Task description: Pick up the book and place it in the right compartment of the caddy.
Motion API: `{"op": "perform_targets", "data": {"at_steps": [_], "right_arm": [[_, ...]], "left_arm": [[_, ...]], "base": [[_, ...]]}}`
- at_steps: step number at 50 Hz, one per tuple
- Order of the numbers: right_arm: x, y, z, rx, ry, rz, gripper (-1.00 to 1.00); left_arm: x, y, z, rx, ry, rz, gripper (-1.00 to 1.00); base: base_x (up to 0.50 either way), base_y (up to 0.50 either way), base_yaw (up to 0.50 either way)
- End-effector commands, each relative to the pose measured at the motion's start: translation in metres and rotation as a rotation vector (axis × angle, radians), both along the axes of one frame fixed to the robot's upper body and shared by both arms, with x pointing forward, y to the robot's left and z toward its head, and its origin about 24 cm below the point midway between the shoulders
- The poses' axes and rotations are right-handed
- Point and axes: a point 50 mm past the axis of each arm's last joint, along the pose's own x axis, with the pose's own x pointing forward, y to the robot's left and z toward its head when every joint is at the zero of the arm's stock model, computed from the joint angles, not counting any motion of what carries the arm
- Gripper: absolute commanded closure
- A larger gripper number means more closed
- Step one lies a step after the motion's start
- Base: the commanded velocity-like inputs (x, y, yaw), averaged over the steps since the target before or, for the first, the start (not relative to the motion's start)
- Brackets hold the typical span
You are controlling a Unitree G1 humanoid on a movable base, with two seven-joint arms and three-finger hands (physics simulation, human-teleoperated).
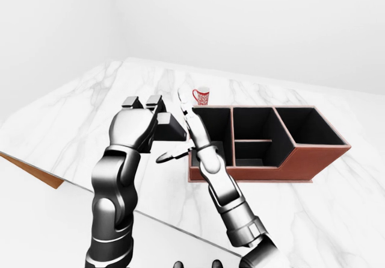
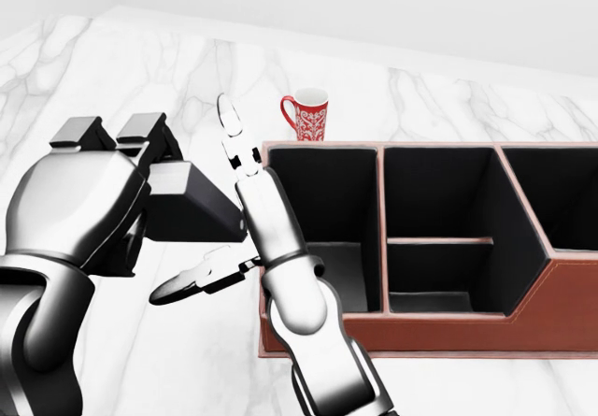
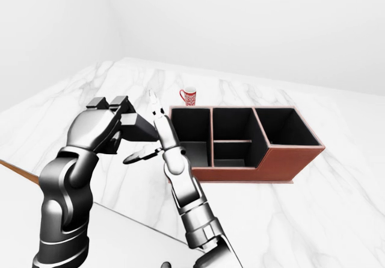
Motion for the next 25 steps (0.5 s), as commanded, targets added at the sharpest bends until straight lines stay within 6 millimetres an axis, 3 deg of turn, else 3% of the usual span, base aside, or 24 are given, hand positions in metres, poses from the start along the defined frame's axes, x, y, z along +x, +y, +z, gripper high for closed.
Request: {"op": "perform_targets", "data": {"at_steps": [1,21,22,25], "right_arm": [[-0.003,0.006,-0.003,-0.009,0.005,0.018,-1.0],[-0.01,0.013,-0.006,-0.019,0.008,0.055,-0.99],[-0.013,0.014,-0.006,-0.024,0.0,0.077,1.0],[-0.015,0.015,-0.007,-0.025,-0.005,0.081,1.0]], "left_arm": [[-0.007,-0.003,0.008,0.016,-0.052,0.02,1.0],[-0.008,-0.005,0.002,0.007,-0.035,0.015,1.0],[-0.008,-0.006,0.002,0.005,-0.034,0.012,1.0],[-0.008,-0.006,0.001,0.005,-0.031,0.011,1.0]], "base": [[0.0,0.0,0.0],[0.0,0.0,0.0],[0.0,0.0,0.0],[0.0,0.0,0.0]]}}
